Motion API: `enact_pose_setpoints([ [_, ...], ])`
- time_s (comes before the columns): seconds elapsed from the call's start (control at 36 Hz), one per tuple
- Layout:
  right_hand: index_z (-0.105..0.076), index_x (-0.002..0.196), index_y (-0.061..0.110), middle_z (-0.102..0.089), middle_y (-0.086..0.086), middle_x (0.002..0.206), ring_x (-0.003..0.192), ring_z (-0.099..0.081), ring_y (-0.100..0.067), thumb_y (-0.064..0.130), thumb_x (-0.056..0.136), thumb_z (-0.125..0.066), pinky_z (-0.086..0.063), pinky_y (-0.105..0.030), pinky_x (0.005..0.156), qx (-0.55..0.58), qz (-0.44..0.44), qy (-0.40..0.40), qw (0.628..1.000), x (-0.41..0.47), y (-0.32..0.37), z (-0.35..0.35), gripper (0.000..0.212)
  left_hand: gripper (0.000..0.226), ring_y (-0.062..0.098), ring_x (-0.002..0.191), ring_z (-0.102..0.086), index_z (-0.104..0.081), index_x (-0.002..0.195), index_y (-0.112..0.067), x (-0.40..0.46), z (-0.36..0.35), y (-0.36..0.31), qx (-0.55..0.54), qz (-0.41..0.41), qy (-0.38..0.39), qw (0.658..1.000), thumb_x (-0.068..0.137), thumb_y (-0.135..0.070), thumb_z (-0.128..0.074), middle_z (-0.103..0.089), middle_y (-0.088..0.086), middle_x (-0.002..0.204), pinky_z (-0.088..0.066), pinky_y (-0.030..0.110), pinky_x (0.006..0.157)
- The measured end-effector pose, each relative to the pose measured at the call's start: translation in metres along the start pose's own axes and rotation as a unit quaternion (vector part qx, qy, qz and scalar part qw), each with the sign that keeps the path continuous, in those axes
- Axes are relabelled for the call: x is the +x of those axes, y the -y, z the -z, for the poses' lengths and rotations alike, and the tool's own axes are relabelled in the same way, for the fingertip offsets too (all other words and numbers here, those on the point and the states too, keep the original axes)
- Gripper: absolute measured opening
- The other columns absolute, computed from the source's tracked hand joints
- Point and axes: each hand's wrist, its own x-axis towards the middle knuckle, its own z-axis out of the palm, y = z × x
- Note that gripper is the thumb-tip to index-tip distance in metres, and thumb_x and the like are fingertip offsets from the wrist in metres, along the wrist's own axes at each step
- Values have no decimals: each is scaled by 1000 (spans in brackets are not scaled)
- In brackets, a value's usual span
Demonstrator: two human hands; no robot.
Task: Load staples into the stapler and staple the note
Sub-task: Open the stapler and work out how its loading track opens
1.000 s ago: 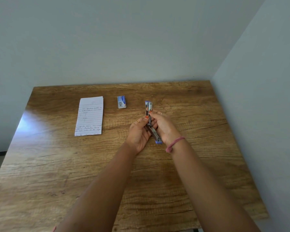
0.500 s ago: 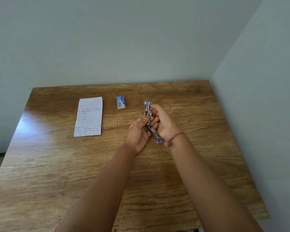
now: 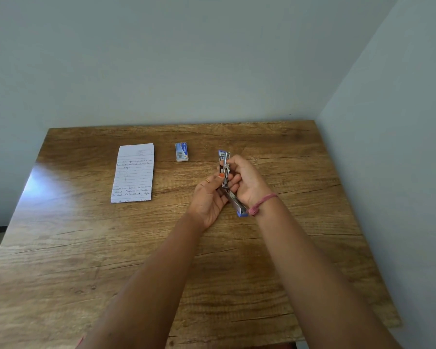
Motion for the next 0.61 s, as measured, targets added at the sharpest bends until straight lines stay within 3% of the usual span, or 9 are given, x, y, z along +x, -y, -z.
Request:
enact_pose_setpoints([
  [0.22,-67,93,14,-46,4,71,36,-35,0,14,94,-48,-26,-10,34,47,-5,40,998,-2,-3,5,19,18,19,85,-72,-64,98,2,-1,-1,-1,0,0,0,1000,98,-5,-47,-72,14,89,-59,29,78],
  [0.39,-66,96,11,-46,6,60,41,-37,1,9,92,-49,-28,-9,38,66,-14,63,996,-2,-3,8,18,17,21,90,-72,-63,97,3,1,1,0,-13,-2,0,1000,96,-5,-49,-72,17,92,-59,28,77],
  [0.61,-64,100,12,-48,6,69,51,-42,0,4,90,-47,-32,-9,46,98,-19,137,986,-7,-4,15,21,22,19,87,-72,-60,113,3,5,4,1,-37,-8,-5,999,98,-5,-46,-72,17,96,-58,26,73],
])
